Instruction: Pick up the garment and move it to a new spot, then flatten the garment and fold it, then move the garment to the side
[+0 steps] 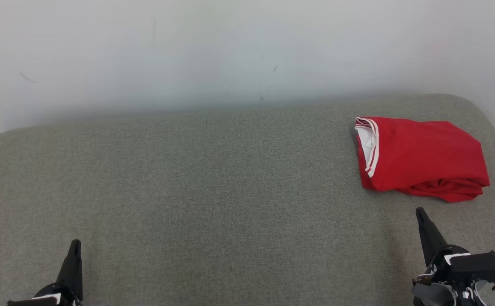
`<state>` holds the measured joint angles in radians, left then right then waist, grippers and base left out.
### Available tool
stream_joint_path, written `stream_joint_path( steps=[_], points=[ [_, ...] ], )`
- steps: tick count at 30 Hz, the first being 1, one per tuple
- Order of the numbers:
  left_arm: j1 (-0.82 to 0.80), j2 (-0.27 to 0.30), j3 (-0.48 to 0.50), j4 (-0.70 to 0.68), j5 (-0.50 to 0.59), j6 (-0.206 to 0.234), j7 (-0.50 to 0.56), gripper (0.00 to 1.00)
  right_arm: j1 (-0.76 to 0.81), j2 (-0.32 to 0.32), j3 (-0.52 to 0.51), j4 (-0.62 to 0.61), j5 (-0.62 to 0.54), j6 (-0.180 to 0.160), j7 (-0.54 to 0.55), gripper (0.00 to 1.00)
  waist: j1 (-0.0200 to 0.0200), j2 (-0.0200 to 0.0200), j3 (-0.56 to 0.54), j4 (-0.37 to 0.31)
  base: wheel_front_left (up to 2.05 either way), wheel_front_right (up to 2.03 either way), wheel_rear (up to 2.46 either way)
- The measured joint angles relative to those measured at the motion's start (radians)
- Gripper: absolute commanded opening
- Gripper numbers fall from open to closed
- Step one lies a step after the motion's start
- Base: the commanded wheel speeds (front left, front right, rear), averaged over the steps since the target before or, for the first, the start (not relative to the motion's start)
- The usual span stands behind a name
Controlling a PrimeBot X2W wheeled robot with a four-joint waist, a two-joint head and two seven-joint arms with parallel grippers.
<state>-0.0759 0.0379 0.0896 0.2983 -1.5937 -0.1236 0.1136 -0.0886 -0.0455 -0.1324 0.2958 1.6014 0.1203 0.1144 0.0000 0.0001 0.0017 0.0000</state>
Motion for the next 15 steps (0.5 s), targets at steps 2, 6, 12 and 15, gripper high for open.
stream_joint_path(
  steps=[2,6,12,15],
  points=[
    [0.0,0.0,0.0,0.0,0.0,0.0,0.0,0.0,0.0,0.0,0.0,0.0,0.0,0.0,0.0,0.0,0.0,0.0,0.0,0.0,0.0,0.0,0.0],
    [0.0,0.0,0.0,0.0,0.0,0.0,0.0,0.0,0.0,0.0,0.0,0.0,0.0,0.0,0.0,0.0,0.0,0.0,0.0,0.0,0.0,0.0,0.0],
    [0.0,0.0,0.0,0.0,0.0,0.0,0.0,0.0,0.0,0.0,0.0,0.0,0.0,0.0,0.0,0.0,0.0,0.0,0.0,0.0,0.0,0.0,0.0],
    [0.0,0.0,0.0,0.0,0.0,0.0,0.0,0.0,0.0,0.0,0.0,0.0,0.0,0.0,0.0,0.0,0.0,0.0,0.0,0.0,0.0,0.0,0.0]
  ],
)
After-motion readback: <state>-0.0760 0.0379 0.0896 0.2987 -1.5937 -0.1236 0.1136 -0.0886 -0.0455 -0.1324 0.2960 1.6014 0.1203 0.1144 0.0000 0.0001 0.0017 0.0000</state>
